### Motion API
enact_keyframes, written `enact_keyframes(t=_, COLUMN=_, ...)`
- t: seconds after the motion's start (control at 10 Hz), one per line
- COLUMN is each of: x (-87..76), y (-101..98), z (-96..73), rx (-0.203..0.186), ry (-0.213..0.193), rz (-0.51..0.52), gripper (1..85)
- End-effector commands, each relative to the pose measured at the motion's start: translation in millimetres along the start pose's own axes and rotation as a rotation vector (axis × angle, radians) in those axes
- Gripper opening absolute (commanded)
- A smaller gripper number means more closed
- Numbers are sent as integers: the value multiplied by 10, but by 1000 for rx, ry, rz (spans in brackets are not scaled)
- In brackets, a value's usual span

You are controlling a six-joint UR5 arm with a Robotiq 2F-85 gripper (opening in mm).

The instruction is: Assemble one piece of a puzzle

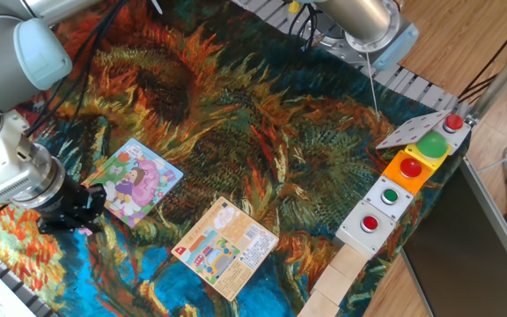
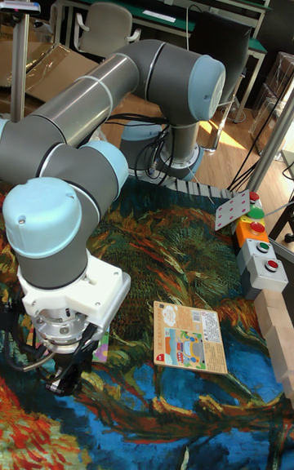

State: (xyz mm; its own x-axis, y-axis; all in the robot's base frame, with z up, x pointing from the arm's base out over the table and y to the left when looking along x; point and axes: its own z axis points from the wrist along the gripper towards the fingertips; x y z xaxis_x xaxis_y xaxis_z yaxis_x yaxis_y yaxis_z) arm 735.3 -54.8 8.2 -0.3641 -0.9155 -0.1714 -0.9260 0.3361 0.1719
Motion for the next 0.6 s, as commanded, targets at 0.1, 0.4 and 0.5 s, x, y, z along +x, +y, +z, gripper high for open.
enact_keyframes(t=0.1, x=40, y=-80, z=3, rx=13, ry=10, rz=-26, gripper=523)
enact_keyframes(t=0.4, x=104, y=-114, z=6, rx=22, ry=29, rz=-30, gripper=523)
enact_keyframes(t=0.5, x=115, y=-117, z=15, rx=20, ry=29, rz=-30, gripper=523)
